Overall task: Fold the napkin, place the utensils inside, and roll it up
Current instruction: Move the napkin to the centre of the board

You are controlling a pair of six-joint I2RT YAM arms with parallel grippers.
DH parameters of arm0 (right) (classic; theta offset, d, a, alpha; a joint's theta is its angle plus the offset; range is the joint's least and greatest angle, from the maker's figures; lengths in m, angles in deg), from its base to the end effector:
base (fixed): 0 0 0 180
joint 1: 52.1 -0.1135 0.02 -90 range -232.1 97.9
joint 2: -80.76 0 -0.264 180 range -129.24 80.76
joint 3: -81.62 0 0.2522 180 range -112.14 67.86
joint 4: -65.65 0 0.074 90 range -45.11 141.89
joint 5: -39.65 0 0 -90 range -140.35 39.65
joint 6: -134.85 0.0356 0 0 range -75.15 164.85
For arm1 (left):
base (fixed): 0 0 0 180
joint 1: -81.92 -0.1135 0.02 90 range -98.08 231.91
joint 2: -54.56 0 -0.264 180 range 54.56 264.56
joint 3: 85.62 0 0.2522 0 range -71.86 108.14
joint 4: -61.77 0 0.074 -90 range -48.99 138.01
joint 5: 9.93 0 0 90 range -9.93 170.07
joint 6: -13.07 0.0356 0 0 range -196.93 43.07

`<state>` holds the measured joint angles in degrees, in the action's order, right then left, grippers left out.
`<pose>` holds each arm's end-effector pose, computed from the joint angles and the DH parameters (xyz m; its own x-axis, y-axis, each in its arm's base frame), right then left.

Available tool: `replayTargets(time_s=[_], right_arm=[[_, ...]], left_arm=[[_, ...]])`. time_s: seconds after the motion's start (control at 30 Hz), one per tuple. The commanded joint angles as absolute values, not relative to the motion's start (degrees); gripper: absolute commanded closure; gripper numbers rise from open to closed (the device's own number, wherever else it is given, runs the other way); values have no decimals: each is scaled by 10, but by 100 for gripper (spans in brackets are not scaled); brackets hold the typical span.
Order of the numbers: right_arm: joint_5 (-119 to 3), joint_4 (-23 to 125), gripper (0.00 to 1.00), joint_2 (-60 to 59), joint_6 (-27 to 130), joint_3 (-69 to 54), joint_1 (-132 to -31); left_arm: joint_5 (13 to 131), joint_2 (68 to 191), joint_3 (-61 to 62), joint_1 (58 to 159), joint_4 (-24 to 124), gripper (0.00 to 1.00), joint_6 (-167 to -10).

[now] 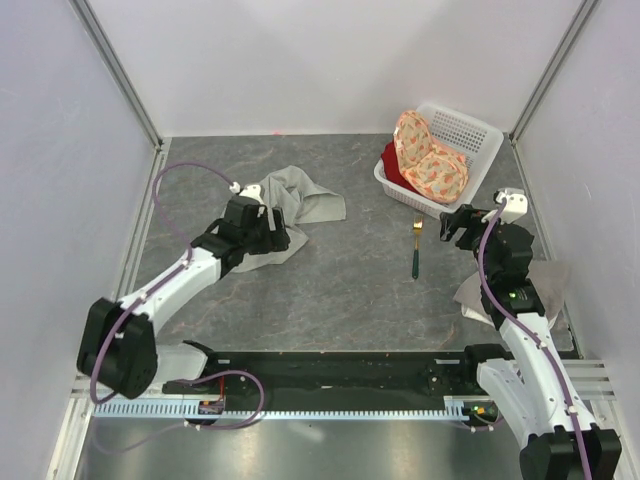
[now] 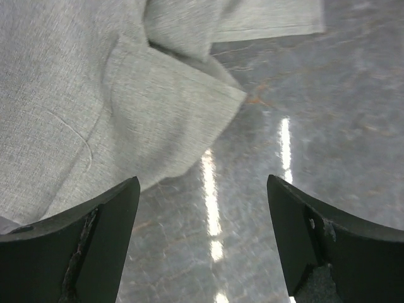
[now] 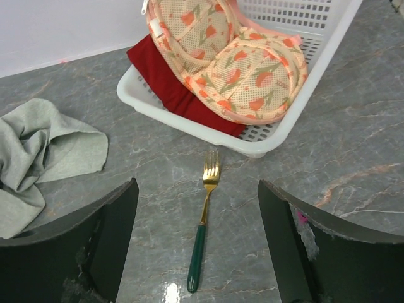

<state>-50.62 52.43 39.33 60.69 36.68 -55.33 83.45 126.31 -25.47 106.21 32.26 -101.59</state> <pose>0.1815 0.0104 0.2851 -0.1786 0.2633 -0.9480 -0.0127 0.9628 0.2698 0.2441 -0.1079 0.2415 -0.6991 -0.1415 -0.7009 0.0863 0.9564 -0.2791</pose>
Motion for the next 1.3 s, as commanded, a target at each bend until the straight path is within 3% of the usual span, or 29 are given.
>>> replayTargets(time_s=[0.0,0.43,0.73,0.87,1.07,1.27], right_arm=[[-540,522,15,394,622,338,-553],[-625,521,14,365,643,343,-554],[-630,504,15,347,646,354,-558],[-635,499,14,336,638,353,-560],[-639,502,15,319,638,356,-562],[-649,509,16,308,644,362,-565]], left_arm=[[891,1321,-262,1066,411,11,-1038],[840,1489,-288,1141,537,11,-1070],[790,1579,-227,1283,566,12,-1116],[798,1538,-201,1308,536,12,-1110],[947,1435,-166,1306,436,12,-995],[1029,1496,-109,1284,358,32,-934]])
